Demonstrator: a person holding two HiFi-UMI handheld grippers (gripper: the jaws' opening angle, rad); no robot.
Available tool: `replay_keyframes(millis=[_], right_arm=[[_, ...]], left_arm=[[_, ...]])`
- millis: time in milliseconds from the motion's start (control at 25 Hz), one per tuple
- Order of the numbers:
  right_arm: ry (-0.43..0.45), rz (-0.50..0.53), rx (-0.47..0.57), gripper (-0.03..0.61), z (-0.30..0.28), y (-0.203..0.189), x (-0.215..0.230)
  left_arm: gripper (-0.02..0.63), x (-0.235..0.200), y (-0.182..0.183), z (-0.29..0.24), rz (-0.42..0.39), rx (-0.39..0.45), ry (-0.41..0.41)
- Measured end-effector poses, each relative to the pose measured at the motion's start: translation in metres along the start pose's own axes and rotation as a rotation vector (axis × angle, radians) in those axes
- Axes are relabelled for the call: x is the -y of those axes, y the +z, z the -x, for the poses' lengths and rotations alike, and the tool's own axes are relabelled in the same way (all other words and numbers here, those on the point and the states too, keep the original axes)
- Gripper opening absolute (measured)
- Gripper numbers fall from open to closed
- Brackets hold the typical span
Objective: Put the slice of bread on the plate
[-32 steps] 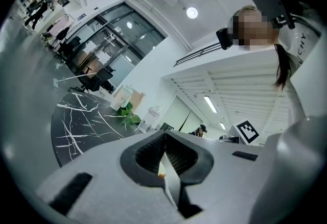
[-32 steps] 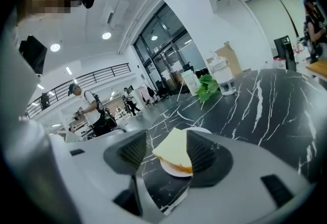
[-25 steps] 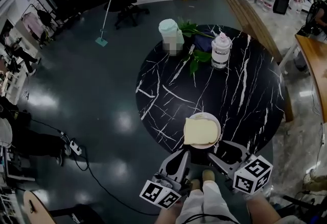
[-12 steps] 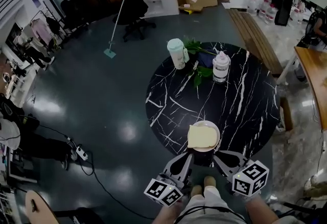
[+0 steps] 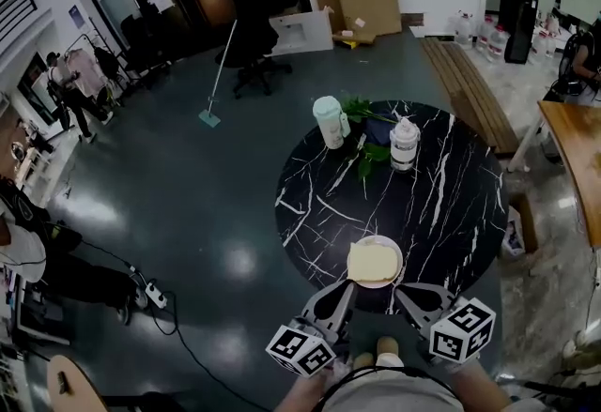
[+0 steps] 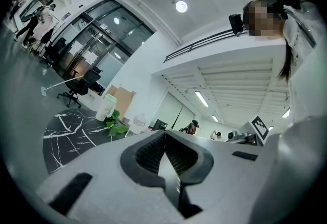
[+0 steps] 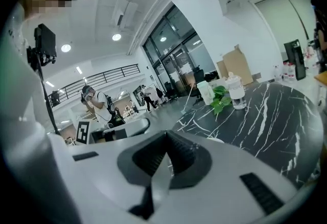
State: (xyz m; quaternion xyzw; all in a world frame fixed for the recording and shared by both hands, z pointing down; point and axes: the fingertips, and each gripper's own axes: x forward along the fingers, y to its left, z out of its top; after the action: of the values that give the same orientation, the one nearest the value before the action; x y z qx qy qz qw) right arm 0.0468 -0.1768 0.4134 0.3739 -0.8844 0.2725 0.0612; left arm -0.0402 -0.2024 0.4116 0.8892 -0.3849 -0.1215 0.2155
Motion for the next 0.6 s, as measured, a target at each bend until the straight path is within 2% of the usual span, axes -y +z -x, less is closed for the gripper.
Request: replay_keyframes(millis=[200,600], right_arm=[[0.011,0.005,-0.015,0.011,0.002,-0.002,-0.005],[0.017,-0.027,-0.023,0.011,0.009,-0.007,-0.007]], left_arm=[[0.008,-0.002,0.008,-0.002,0.011,0.035,0.003],[0.008,0.009,0.003,-0.004,0.035,0.025,-0.005]])
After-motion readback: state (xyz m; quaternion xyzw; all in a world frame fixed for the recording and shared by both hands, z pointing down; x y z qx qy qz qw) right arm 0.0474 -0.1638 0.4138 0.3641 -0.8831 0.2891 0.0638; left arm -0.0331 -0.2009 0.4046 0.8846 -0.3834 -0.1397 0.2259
